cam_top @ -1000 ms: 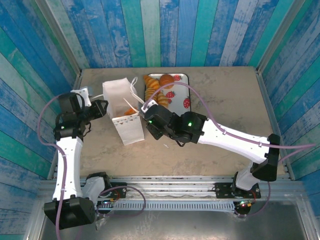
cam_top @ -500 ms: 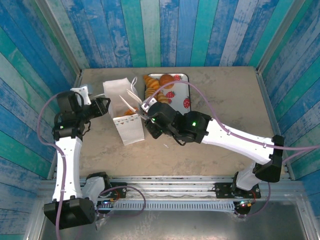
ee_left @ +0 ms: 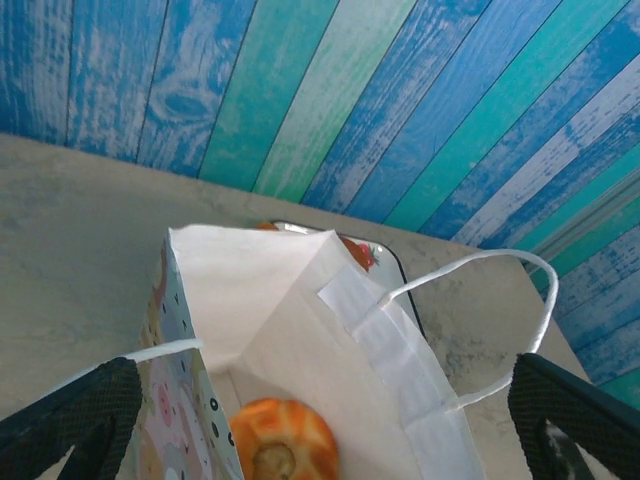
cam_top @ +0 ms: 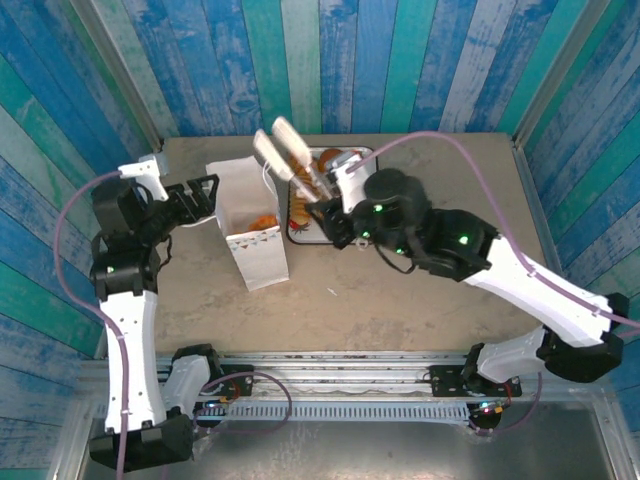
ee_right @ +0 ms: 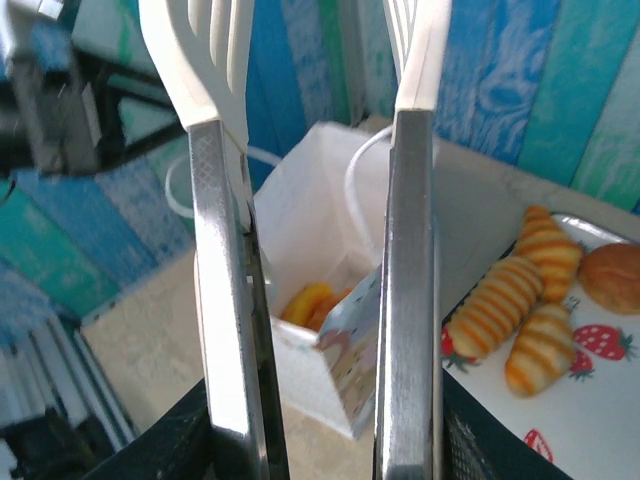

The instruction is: Place the fake bread into the paper bag

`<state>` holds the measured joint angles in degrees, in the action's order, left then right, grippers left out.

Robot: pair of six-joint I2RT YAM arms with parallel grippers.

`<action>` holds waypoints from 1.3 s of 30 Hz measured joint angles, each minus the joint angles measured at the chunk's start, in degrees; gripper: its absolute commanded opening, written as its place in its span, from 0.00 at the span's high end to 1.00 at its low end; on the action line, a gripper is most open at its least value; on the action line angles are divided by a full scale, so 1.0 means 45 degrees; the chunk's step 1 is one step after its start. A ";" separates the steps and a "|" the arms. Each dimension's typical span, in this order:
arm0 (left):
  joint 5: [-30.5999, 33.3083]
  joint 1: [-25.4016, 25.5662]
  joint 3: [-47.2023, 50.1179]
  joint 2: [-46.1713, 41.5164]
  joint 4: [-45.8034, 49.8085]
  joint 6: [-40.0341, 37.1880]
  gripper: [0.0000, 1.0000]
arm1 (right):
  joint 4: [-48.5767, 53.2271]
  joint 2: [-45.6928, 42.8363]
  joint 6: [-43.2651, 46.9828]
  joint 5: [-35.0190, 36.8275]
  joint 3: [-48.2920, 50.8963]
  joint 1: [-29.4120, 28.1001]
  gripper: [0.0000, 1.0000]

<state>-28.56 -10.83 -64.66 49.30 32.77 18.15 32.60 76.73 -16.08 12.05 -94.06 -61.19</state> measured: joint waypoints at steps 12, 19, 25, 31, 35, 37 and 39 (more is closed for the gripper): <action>0.1467 0.0000 0.0772 -0.2157 -0.1083 -0.0457 0.06 | -0.0539 -0.1588 -0.2089 -0.1311 0.4935 0.4211 0.56; 0.1705 0.0000 0.1851 -0.2832 -0.1506 -0.0636 0.06 | -0.0597 -0.0826 -0.2817 -0.2006 0.7091 0.4401 0.55; 0.1719 0.0000 0.2409 -0.2958 -0.1768 -0.0636 0.06 | -0.1316 0.0491 -0.3376 -0.2696 0.8058 0.4308 0.55; 0.1695 0.0000 0.2584 -0.3016 -0.1875 -0.0636 0.06 | -0.1865 0.1685 -0.3638 -0.2992 0.8267 0.4167 0.53; 0.1627 0.0000 0.2710 -0.3133 -0.1948 -0.0607 0.06 | -0.2064 0.2497 -0.3648 -0.3065 0.7990 0.4172 0.52; 0.1603 0.0000 0.2793 -0.3181 -0.1943 -0.0602 0.06 | -0.2142 0.2914 -0.3638 -0.3075 0.7766 0.4187 0.51; 0.1603 0.0000 0.2803 -0.3201 -0.1938 -0.0602 0.06 | -0.2205 0.3259 -0.3619 -0.3099 0.7529 0.4245 0.50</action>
<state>-21.34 -10.83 -52.05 34.89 24.05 15.44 22.68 91.39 -32.36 -1.89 -60.18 -42.09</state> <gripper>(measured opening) 0.940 0.496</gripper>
